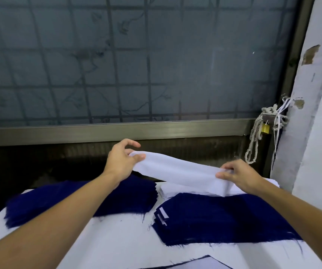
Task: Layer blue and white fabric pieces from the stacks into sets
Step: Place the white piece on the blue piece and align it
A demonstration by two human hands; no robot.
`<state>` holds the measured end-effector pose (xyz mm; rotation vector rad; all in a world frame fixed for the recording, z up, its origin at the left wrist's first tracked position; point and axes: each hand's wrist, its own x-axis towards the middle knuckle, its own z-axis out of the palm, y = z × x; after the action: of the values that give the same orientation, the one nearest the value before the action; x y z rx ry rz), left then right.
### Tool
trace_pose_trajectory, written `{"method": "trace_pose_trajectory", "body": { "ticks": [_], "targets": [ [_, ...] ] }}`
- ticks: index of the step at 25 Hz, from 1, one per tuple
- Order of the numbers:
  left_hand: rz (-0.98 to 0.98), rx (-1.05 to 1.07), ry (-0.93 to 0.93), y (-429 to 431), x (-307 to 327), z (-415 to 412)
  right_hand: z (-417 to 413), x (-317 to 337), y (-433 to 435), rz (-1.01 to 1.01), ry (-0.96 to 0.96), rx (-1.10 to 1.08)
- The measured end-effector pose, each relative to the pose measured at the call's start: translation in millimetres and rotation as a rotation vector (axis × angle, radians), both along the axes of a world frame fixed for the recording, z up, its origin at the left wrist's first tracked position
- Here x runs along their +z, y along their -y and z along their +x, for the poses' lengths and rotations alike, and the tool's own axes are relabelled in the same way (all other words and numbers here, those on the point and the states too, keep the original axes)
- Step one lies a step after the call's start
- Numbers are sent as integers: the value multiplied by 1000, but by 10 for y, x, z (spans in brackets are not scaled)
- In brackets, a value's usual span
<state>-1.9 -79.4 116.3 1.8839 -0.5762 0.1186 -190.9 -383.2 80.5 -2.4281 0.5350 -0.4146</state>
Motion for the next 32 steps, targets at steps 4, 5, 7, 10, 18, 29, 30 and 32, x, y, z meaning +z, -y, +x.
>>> {"method": "trace_pose_trajectory", "body": {
  "ticks": [4,5,7,10,18,29,30,32],
  "targets": [
    [178,154,190,-580,12,-112,-225,11,-252,-92,-25,-11],
    [194,180,199,-698,13,-140,-283,25,-292,-99,-13,0],
    [183,216,176,-920,10,-214,-418,71,-379,-30,30,13],
    [88,230,76,-1240,-63,-366,-622,63,-537,165,182,12],
    [107,313,162,-1861,-674,-993,-1022,-334,-1107,260,309,11],
    [312,297,40,-2175,-1609,-1281,-1398,-1138,-1352,337,285,-43],
    [350,302,58,-2199,-1675,-1297,-1409,-1208,-1372,323,282,-55],
    [396,306,95,-2222,-1750,-1310,-1415,-1297,-1384,303,277,-84]
  ]
}}
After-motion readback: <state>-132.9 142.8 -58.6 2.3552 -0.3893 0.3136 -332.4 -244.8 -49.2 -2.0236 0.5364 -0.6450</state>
